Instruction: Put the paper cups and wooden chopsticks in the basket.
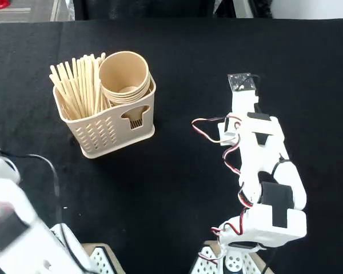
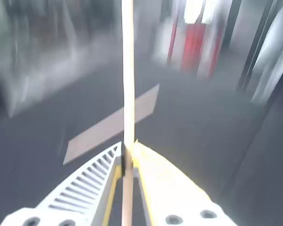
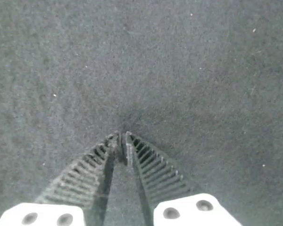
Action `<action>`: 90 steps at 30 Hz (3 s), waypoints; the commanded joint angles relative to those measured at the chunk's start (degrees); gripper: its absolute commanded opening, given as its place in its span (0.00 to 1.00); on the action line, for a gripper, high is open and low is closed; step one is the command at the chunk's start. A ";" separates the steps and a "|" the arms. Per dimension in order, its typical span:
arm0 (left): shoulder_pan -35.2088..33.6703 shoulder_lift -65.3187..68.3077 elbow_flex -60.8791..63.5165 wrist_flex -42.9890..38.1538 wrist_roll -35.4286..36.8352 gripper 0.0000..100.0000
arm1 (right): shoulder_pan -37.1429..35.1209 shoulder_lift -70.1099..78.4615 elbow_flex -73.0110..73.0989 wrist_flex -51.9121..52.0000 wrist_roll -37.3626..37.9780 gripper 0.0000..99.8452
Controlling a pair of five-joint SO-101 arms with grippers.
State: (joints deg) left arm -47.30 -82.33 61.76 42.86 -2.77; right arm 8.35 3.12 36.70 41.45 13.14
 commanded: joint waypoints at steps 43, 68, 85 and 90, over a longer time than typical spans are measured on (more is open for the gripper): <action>23.78 25.49 -30.90 7.65 8.26 0.19 | 0.44 -0.66 -0.31 -0.44 0.53 0.01; -12.97 114.02 -94.81 19.34 -45.10 0.19 | 0.44 -0.66 -0.31 -0.44 0.53 0.01; -14.02 155.34 -151.69 31.65 -54.33 0.19 | 0.44 -0.57 -0.31 -0.35 0.53 0.01; -16.31 156.40 -149.23 23.38 -51.16 0.19 | 0.44 -0.57 -0.31 -0.35 0.53 0.01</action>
State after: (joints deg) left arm -61.45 75.03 -86.29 71.34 -55.43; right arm 8.35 3.12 36.70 41.45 13.14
